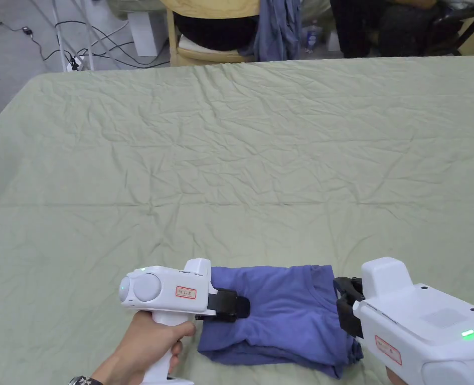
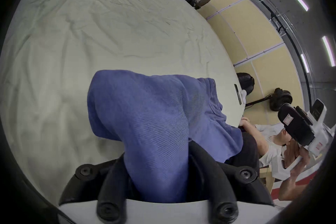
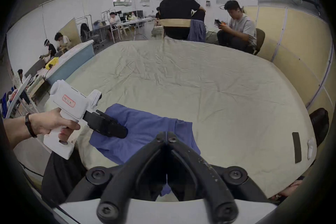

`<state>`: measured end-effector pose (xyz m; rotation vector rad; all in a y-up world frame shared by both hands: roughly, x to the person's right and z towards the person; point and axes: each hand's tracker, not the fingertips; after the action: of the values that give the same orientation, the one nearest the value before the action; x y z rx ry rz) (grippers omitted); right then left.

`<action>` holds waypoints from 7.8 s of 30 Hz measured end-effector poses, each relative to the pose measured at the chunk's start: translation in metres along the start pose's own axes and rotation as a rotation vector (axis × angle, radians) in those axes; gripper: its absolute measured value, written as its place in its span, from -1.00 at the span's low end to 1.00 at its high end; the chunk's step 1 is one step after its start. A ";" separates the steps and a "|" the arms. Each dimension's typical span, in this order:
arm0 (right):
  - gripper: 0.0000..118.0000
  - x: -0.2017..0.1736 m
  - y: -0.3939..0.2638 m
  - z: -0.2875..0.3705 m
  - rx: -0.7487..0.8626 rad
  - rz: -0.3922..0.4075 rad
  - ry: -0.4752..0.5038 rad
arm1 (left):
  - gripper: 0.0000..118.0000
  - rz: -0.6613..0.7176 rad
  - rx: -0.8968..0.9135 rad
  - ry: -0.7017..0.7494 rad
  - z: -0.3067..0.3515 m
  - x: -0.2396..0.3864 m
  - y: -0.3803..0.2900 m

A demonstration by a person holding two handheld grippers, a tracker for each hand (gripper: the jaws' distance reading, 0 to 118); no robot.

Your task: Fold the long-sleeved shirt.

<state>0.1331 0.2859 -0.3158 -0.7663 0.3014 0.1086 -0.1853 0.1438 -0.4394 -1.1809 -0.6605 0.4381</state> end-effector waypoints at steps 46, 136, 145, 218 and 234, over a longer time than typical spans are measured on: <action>-0.98 -0.278 0.084 -0.128 -0.088 0.279 0.446 | 0.13 0.134 0.030 0.635 0.320 -0.277 -0.047; -0.98 0.024 0.116 0.173 0.479 -0.098 -0.273 | -0.99 -0.288 0.885 0.764 0.263 0.253 -0.047; -0.98 0.022 0.115 0.173 0.479 -0.105 -0.264 | -0.99 -0.280 0.880 0.750 0.262 0.252 -0.048; 1.00 0.034 0.114 0.170 0.485 -0.175 -0.293 | 1.00 -0.263 0.922 0.782 0.256 0.254 -0.040; 1.00 0.030 0.112 0.167 0.479 -0.156 -0.288 | 1.00 -0.346 0.890 0.835 0.252 0.261 -0.040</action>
<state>0.1767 0.4820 -0.2862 -0.2897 -0.0115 -0.0026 -0.1646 0.4720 -0.2812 -0.3031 0.0956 -0.0923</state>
